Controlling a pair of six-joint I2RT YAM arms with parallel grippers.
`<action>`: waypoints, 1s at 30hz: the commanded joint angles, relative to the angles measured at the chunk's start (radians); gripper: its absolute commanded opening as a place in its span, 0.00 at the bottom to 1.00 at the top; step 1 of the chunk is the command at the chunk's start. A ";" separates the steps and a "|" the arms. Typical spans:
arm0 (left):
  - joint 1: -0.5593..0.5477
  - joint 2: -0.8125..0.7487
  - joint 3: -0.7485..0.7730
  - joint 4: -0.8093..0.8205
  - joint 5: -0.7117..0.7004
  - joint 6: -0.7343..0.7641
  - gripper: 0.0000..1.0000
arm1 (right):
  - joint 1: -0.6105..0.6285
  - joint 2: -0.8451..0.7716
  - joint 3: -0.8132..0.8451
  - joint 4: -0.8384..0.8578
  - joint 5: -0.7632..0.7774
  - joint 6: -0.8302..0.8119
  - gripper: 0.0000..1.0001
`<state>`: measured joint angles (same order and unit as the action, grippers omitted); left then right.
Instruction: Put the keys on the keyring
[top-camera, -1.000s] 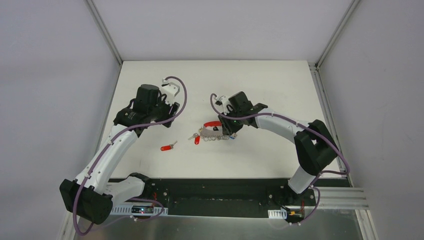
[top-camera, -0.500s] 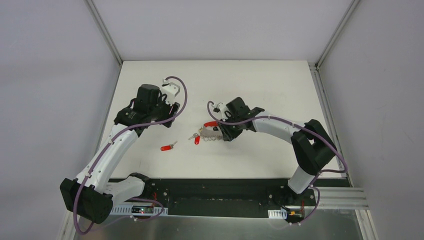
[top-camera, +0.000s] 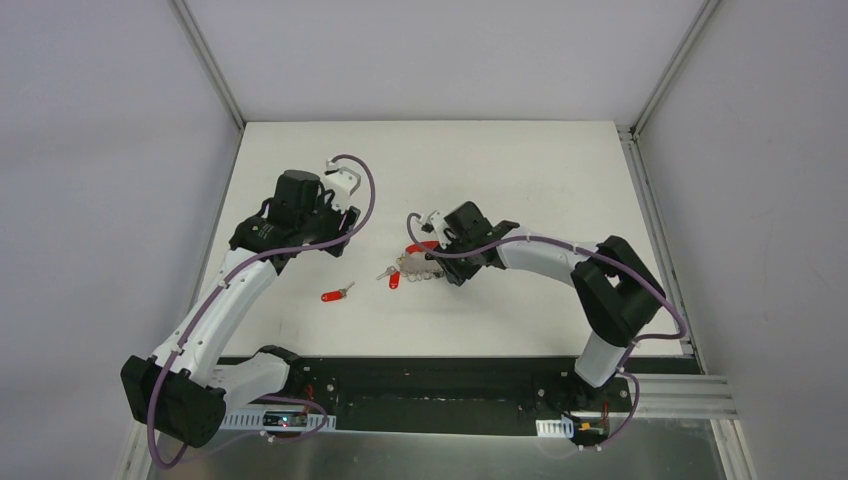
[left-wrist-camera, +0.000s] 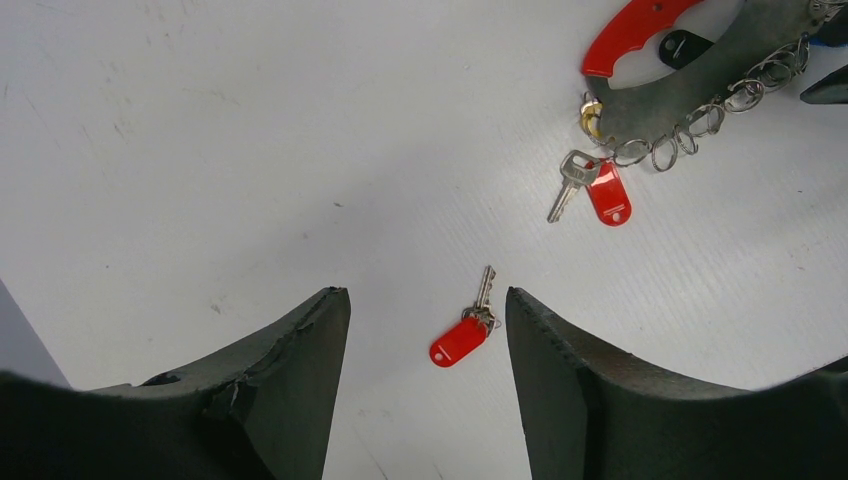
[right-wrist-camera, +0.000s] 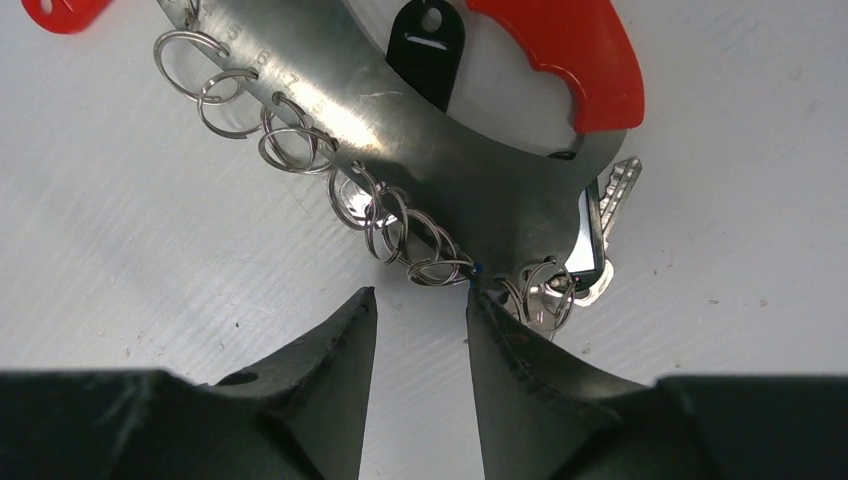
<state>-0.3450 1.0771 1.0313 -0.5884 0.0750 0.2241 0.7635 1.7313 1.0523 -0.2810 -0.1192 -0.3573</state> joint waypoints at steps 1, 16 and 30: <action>0.009 -0.015 -0.004 0.009 0.013 -0.005 0.60 | 0.015 0.014 0.001 0.038 0.051 -0.025 0.41; 0.009 -0.010 -0.007 0.011 0.016 -0.005 0.60 | 0.033 0.033 0.012 0.097 0.200 -0.025 0.32; 0.009 -0.011 -0.008 0.012 0.020 -0.006 0.60 | 0.030 -0.027 0.005 0.123 0.227 -0.036 0.10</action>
<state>-0.3450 1.0771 1.0309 -0.5884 0.0769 0.2241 0.7898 1.7611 1.0523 -0.1761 0.0799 -0.3801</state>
